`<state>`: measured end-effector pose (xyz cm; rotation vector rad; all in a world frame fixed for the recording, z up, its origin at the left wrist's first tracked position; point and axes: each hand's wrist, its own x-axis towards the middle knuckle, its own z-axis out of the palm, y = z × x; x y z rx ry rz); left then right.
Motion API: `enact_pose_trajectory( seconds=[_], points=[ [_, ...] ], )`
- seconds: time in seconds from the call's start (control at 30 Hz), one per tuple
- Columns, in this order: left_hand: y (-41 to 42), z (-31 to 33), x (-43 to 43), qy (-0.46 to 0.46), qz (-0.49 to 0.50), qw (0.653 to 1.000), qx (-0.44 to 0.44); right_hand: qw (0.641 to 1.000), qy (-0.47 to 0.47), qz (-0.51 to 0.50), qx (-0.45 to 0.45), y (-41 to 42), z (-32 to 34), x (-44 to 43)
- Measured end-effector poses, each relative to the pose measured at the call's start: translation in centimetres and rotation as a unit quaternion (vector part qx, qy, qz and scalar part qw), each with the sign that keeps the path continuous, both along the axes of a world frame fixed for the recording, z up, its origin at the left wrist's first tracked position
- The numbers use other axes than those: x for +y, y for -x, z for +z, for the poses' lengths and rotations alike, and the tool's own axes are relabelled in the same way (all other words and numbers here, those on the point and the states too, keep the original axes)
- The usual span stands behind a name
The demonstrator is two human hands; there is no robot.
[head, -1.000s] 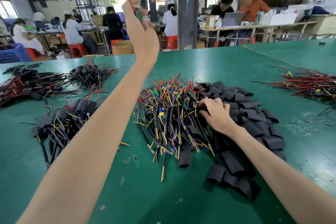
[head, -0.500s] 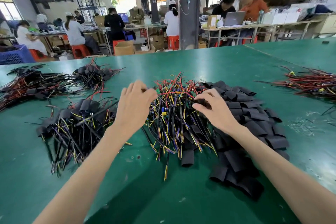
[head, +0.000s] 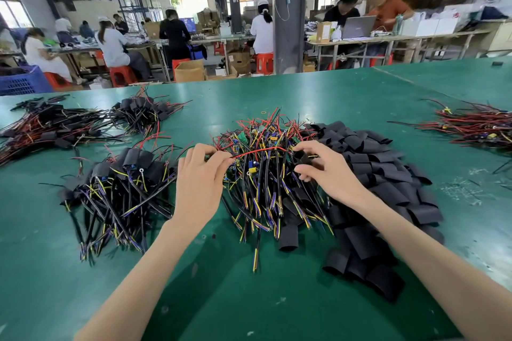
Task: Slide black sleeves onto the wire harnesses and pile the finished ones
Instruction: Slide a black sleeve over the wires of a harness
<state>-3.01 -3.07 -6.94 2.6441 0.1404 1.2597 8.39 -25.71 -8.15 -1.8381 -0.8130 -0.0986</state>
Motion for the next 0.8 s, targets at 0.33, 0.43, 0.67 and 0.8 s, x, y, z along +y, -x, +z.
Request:
enact_pose_trajectory(
  seconds=[0.33,0.43,0.67,0.8],
  points=[
    [-0.1,-0.6,-0.3,0.014,-0.017,1.000,-0.002,0.997,0.012,-0.045,-0.068,0.6,0.5,0.3],
    [-0.1,-0.7,-0.3,0.009,-0.021,1.000,-0.002,0.996,0.013,-0.052,-0.067,0.5,0.5,0.3],
    [0.2,-0.6,-0.6,-0.053,-0.022,0.998,0.003,0.992,0.026,-0.048,-0.115,0.9,0.7,0.3],
    [0.4,-0.4,-1.5,-0.128,-0.040,0.988,0.080,0.962,0.116,-0.069,-0.236,1.2,0.7,0.3]
  ],
)
